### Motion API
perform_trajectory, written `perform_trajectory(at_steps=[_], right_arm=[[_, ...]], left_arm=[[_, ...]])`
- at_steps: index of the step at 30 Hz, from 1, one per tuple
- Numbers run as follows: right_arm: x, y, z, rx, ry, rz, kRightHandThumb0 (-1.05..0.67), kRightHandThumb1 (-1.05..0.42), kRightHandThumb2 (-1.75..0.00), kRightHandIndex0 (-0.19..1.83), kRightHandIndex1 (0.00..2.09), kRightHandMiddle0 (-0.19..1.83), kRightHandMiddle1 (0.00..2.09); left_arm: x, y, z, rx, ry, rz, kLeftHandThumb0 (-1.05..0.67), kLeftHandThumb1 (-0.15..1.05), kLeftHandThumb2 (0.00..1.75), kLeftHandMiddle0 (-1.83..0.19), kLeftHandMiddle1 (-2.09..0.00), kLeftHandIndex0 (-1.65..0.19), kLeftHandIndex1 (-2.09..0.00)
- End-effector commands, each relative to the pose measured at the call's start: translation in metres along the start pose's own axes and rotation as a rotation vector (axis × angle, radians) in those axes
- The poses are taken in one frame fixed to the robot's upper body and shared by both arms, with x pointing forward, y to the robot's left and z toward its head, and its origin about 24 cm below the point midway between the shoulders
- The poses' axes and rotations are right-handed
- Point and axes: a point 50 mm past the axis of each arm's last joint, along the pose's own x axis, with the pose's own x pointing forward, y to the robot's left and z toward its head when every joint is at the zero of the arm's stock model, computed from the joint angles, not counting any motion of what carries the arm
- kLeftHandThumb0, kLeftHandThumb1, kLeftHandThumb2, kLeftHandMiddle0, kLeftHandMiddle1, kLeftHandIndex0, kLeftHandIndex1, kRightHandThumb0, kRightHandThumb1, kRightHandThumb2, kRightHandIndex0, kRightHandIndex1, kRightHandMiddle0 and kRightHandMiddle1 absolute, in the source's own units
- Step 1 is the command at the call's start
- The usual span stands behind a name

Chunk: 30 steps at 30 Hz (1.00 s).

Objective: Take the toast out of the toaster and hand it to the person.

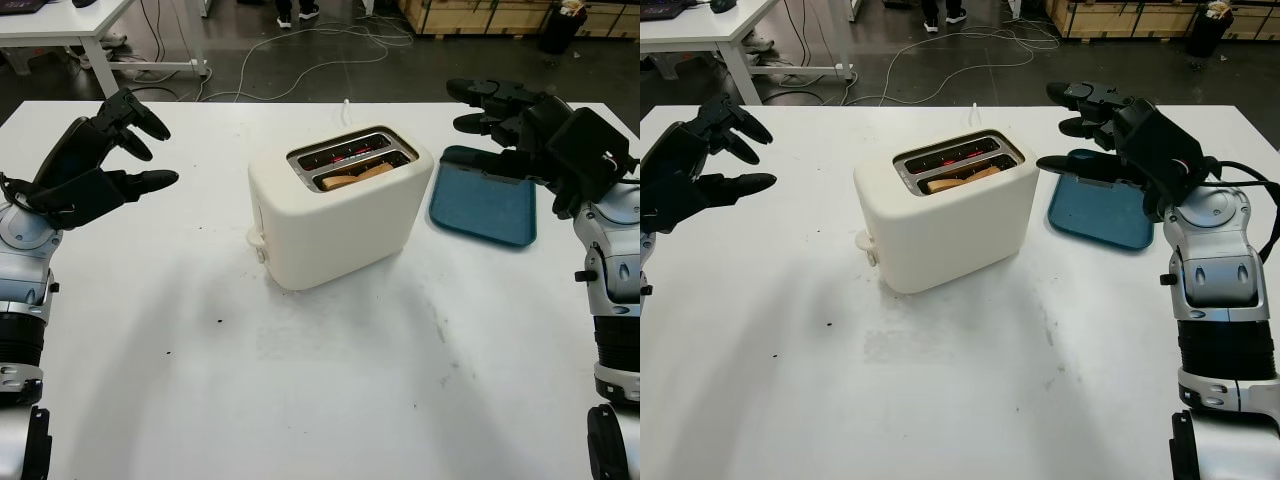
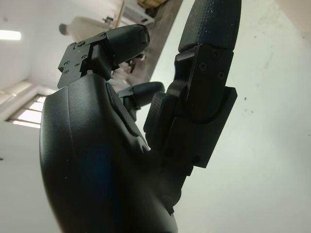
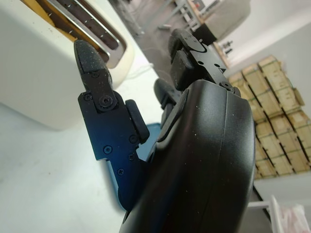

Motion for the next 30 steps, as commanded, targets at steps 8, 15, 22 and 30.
perform_trajectory(at_steps=[8,15,22,30], right_arm=[[0.0025,0.0023,0.0059,0.004,-0.035,0.002,-0.41,-0.75,0.00,0.00,0.82,0.41,0.01],[0.0030,0.0038,0.0058,0.008,-0.034,0.000,-0.44,-0.76,0.00,0.00,0.81,0.42,0.01],[0.0041,0.0046,0.0061,0.000,-0.046,0.002,-0.49,-0.76,0.00,0.02,0.83,0.43,0.01],[0.0041,0.0046,0.0064,-0.001,-0.040,0.002,-0.49,-0.76,0.00,0.01,0.81,0.42,0.01]], left_arm=[[0.0049,0.0023,-0.0029,-0.011,0.034,0.011,-1.05,0.92,0.22,-0.13,-1.75,-0.03,-1.74],[0.0057,0.0002,-0.0039,-0.003,0.031,0.001,-1.05,0.92,0.22,-0.12,-1.75,-0.02,-1.75],[0.0057,-0.0009,-0.0037,0.000,0.022,-0.010,-1.05,0.92,0.24,-0.11,-1.75,-0.01,-1.75],[0.0056,-0.0016,-0.0043,0.011,0.019,-0.009,-1.05,0.92,0.25,-0.09,-1.75,0.00,-1.75]])
